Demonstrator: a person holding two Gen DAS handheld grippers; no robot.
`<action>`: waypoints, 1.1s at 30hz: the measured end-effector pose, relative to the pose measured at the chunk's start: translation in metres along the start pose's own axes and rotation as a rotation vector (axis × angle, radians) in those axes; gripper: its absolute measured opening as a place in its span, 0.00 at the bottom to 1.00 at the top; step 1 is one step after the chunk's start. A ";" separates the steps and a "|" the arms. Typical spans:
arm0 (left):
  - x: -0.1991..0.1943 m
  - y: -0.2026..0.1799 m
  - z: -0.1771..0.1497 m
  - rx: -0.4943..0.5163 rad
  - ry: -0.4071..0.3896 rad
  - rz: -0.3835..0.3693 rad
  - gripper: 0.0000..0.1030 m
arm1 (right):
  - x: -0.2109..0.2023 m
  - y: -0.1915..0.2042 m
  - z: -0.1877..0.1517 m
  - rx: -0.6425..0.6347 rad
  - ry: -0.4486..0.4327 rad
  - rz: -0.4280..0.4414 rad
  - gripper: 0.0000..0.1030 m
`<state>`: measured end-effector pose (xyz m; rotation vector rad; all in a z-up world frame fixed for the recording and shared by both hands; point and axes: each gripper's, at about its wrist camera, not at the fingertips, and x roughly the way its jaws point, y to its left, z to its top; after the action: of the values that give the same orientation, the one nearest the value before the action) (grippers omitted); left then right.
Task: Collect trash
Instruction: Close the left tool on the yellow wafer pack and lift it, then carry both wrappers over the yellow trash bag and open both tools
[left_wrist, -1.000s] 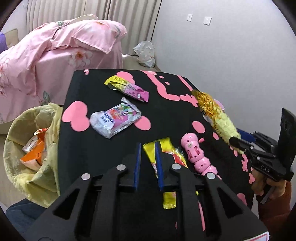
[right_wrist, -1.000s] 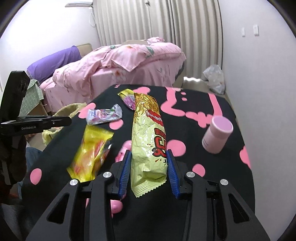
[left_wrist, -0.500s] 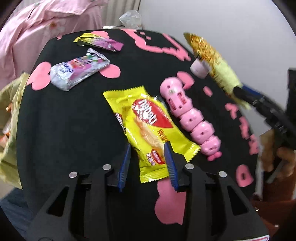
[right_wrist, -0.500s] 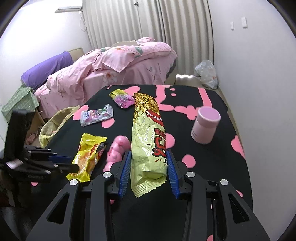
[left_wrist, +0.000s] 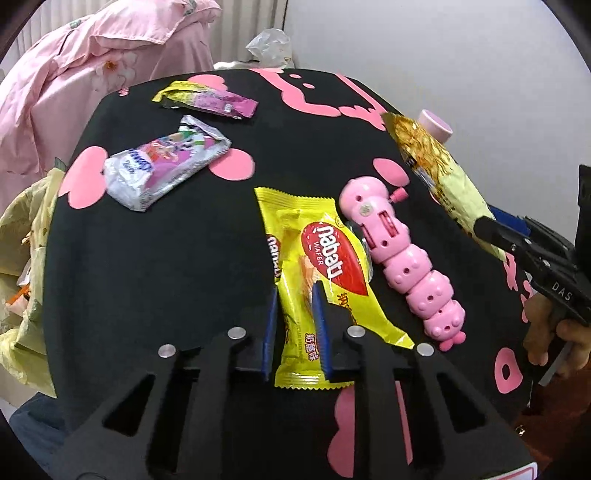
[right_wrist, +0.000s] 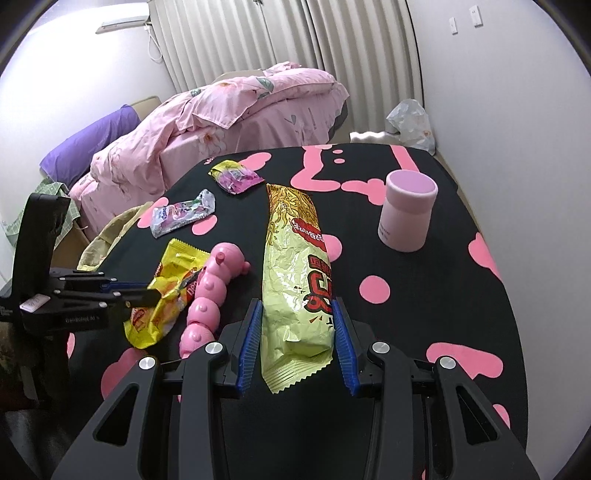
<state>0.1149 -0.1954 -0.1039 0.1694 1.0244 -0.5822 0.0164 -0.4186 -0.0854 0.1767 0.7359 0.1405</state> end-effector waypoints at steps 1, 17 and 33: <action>-0.001 0.003 0.000 -0.002 -0.006 0.006 0.17 | 0.001 -0.001 0.000 0.001 0.001 0.000 0.35; -0.020 0.056 0.014 -0.150 -0.093 -0.105 0.51 | 0.008 -0.001 -0.007 -0.003 0.025 0.003 0.36; -0.003 0.016 0.006 -0.032 -0.040 0.048 0.27 | 0.015 0.002 -0.014 -0.011 0.033 0.005 0.36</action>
<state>0.1272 -0.1832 -0.1006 0.1533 0.9881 -0.5232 0.0177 -0.4119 -0.1044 0.1661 0.7677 0.1521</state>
